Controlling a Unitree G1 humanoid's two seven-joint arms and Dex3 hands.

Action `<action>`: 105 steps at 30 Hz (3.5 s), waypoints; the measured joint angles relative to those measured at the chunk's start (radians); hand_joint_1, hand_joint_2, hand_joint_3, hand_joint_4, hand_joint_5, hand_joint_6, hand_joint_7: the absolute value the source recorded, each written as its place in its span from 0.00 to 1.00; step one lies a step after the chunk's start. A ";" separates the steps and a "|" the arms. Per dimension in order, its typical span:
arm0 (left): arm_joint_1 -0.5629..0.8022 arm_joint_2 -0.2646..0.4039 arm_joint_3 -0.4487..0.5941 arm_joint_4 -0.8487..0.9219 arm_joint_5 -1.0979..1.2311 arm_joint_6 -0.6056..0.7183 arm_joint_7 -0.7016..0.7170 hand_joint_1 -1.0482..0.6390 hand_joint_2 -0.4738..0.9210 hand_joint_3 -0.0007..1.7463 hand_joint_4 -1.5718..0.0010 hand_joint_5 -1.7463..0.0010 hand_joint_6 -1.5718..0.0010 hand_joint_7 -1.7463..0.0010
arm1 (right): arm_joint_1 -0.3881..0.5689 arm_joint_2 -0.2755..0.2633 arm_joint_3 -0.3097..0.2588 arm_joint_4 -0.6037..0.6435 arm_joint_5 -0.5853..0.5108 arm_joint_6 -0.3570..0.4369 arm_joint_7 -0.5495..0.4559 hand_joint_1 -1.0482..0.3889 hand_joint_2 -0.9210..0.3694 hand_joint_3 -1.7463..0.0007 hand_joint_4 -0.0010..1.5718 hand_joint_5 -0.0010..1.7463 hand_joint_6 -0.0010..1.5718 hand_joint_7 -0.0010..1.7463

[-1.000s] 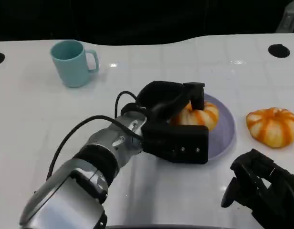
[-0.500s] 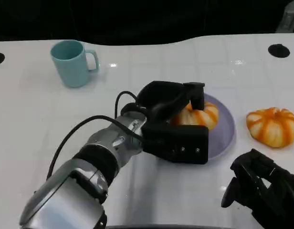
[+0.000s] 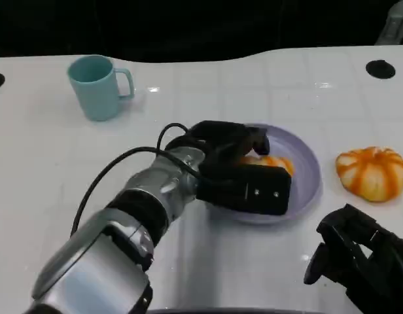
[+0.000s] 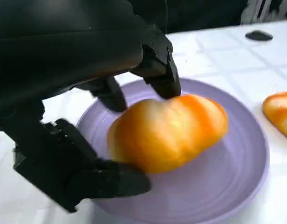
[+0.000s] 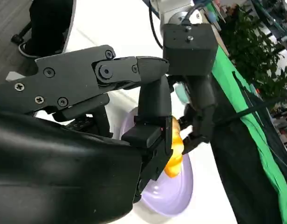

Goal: Grasp the bread from the table and place it into the plate.

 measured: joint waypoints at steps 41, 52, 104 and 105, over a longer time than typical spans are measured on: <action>0.568 0.129 0.557 -0.844 -0.998 0.178 -0.539 0.22 1.00 0.25 0.72 0.35 0.60 0.83 | -0.016 0.005 -0.001 0.010 0.002 0.005 -0.006 0.39 0.00 0.86 0.40 1.00 0.34 0.89; 0.827 0.047 0.679 -1.212 -1.314 0.626 -0.407 0.25 1.00 0.25 0.56 0.05 0.63 0.23 | -0.014 0.005 0.000 0.004 0.001 0.009 -0.013 0.39 0.00 0.85 0.40 1.00 0.34 0.89; 1.161 0.013 0.657 -1.447 -1.276 0.697 -0.247 0.28 1.00 0.25 0.47 0.00 0.62 0.00 | -0.004 0.008 -0.006 -0.013 0.006 0.003 -0.011 0.37 0.00 0.86 0.39 1.00 0.33 0.90; 1.161 0.013 0.657 -1.447 -1.276 0.696 -0.247 0.28 1.00 0.25 0.47 0.00 0.62 0.00 | -0.004 0.008 -0.006 -0.013 0.006 0.003 -0.011 0.37 0.00 0.86 0.39 1.00 0.33 0.90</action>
